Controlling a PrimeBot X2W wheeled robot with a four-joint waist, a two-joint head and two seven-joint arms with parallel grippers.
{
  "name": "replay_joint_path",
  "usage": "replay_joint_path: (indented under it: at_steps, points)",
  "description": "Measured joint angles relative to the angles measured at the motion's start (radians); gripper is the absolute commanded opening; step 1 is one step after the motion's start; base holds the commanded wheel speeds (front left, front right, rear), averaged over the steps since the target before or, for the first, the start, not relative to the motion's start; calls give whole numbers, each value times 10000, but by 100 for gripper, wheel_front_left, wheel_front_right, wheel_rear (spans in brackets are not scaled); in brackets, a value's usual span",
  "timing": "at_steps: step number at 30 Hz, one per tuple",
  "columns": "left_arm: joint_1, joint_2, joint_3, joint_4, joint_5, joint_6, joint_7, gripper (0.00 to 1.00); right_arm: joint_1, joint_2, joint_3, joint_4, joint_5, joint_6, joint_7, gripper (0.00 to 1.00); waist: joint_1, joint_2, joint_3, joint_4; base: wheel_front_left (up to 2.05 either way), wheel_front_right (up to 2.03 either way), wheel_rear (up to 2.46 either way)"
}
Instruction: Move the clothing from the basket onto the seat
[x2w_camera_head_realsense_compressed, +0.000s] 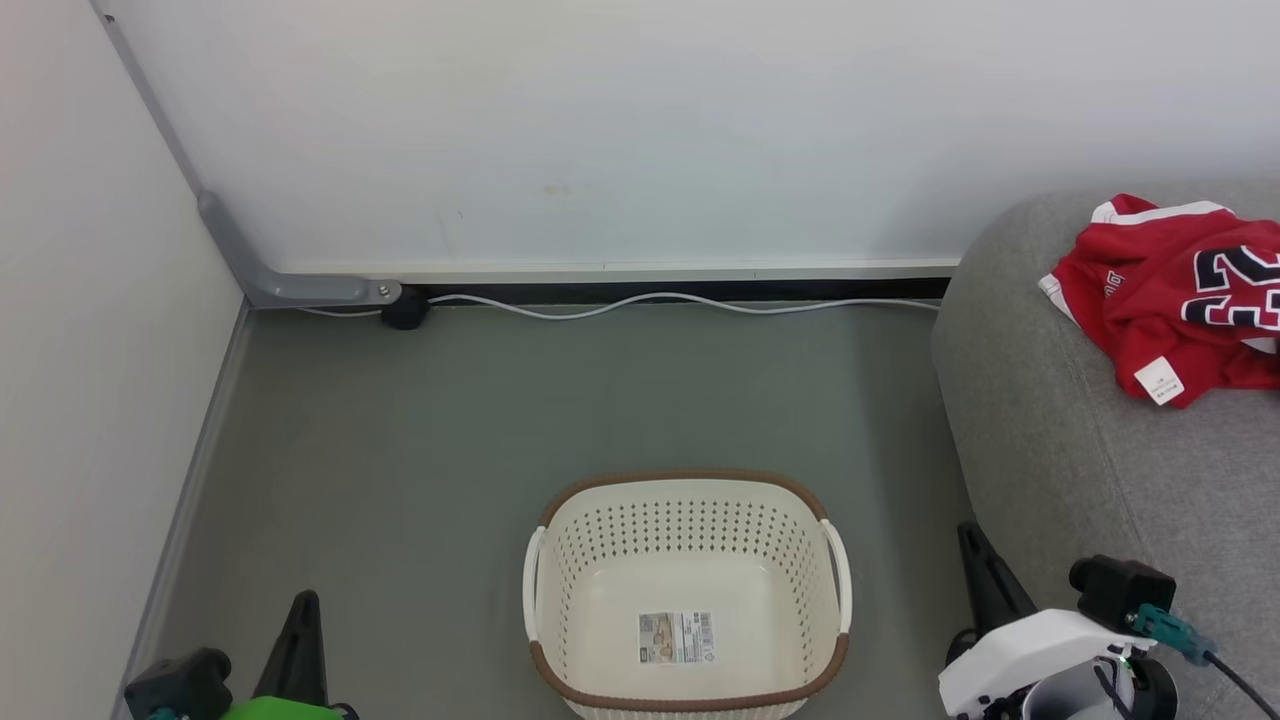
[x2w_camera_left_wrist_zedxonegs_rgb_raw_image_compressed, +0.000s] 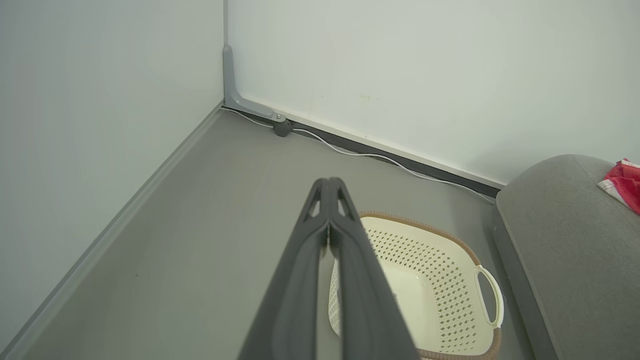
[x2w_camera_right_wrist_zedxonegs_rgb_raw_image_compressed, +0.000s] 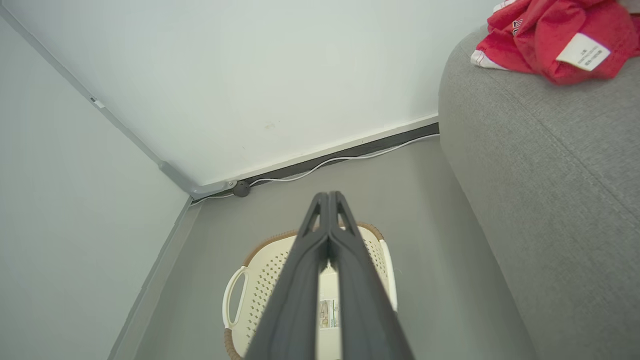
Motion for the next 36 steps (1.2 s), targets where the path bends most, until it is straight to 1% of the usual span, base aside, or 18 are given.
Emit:
replay_joint_path:
  at_steps: [7,15,17,20,22,31,36]
  points:
    - [-22,-119,228,27,-704,-115,244,0,-44,17,-276,-44,968,163,251,0,0,0,34,-50,0,0,0]
    - [-79,-249,477,102,-1712,-299,512,0,-143,38,-583,-54,1985,263,523,0,0,0,71,-107,0,0,0]
    - [-138,-255,548,119,-1870,-376,579,0,-180,40,-654,-56,2247,339,600,0,0,0,80,-121,0,0,0]
    - [-242,-270,656,132,-2274,-453,706,0,-260,42,-769,-58,2646,345,700,0,0,0,94,-143,0,0,0]
    - [-252,-284,709,153,-2456,-462,752,0,-275,40,-853,-58,2892,431,784,0,0,0,103,-157,0,0,0]
    - [-451,-372,1003,272,-3519,-648,1060,0,-393,40,-1183,-56,4080,550,1064,0,0,0,143,-220,0,0,0]
    - [-561,-464,1143,322,-4056,-794,1250,0,-521,42,-1360,-58,4725,683,1239,0,0,0,164,-256,0,0,0]
